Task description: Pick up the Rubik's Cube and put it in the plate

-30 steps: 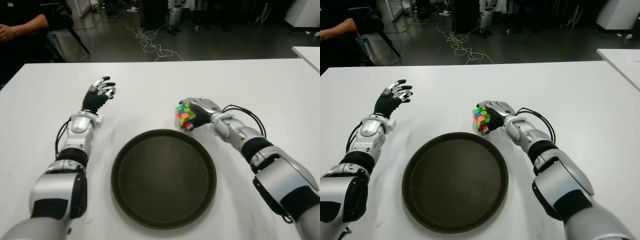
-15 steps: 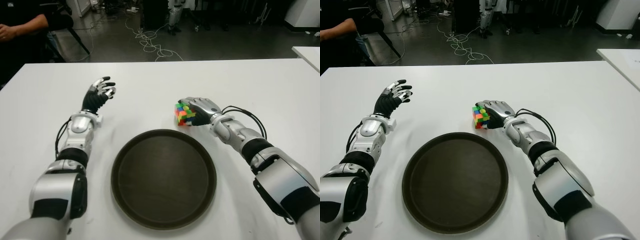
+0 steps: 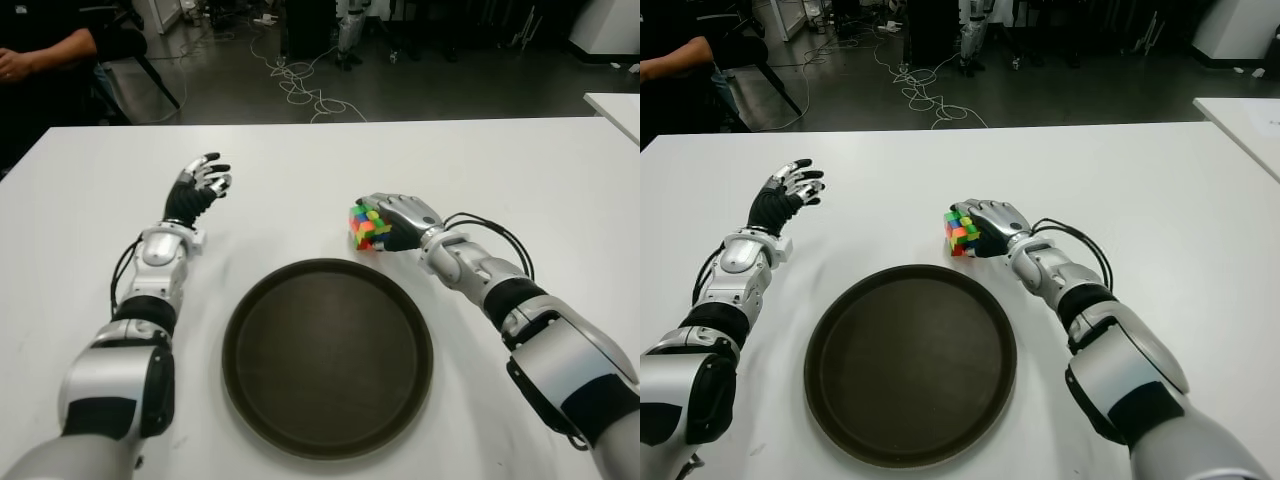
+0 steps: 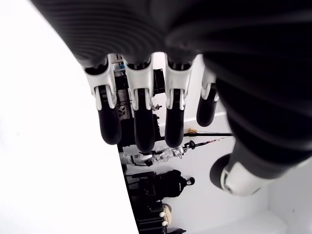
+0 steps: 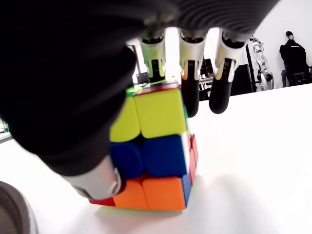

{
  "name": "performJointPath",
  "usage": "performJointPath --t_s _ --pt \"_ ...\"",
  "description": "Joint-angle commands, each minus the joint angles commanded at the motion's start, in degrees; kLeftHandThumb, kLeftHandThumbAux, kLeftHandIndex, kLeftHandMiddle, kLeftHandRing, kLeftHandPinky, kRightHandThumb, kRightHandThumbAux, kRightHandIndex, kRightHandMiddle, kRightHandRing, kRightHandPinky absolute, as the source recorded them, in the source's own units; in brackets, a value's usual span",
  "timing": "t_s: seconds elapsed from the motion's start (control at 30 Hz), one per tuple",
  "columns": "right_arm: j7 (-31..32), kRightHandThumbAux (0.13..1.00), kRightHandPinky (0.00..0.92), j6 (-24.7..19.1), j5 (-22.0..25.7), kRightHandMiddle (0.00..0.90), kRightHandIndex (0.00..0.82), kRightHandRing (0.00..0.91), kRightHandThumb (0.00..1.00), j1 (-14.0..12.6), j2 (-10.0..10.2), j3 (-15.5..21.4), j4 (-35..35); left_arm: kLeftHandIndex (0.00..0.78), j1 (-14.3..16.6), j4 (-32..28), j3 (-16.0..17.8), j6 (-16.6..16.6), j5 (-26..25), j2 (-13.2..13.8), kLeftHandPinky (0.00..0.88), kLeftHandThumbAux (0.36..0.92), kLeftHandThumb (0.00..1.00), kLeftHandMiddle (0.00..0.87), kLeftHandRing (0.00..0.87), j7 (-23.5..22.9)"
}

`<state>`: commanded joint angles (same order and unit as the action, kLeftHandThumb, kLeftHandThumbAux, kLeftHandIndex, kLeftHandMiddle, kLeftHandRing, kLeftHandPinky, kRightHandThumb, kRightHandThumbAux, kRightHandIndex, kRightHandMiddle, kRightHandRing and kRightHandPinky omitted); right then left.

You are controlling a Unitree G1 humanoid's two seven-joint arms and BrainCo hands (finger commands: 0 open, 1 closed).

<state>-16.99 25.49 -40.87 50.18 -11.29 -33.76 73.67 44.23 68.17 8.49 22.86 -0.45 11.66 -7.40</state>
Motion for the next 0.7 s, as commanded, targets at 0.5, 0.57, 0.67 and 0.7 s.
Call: performJointPath --t_s 0.5,0.57,0.67,0.7 --pt "-1.0 0.811 0.362 0.8 0.1 0.293 0.269 0.314 0.577 -0.2 -0.1 1.0 -0.3 0.171 0.0 -0.2 -0.1 -0.4 0.1 0.0 0.258 0.680 0.171 0.251 0.244 -0.2" --pt "-1.3 0.765 0.369 0.7 0.1 0.301 0.347 0.319 0.652 -0.2 0.0 1.1 -0.4 0.170 0.0 -0.1 0.0 -0.5 0.0 0.0 0.257 0.685 0.169 0.250 0.243 -0.2" --pt "-1.7 0.743 0.372 0.6 0.1 0.299 0.385 0.317 0.687 -0.3 0.0 1.2 -0.4 0.170 0.0 -0.1 0.1 -0.5 -0.2 -0.1 0.262 0.689 0.165 0.252 0.246 -0.2" --pt "-1.8 0.741 0.373 0.6 0.1 0.299 0.388 0.316 0.690 -0.3 0.0 1.2 -0.4 0.170 0.0 -0.1 0.2 -0.5 -0.2 -0.1 0.262 0.689 0.164 0.252 0.246 -0.2"
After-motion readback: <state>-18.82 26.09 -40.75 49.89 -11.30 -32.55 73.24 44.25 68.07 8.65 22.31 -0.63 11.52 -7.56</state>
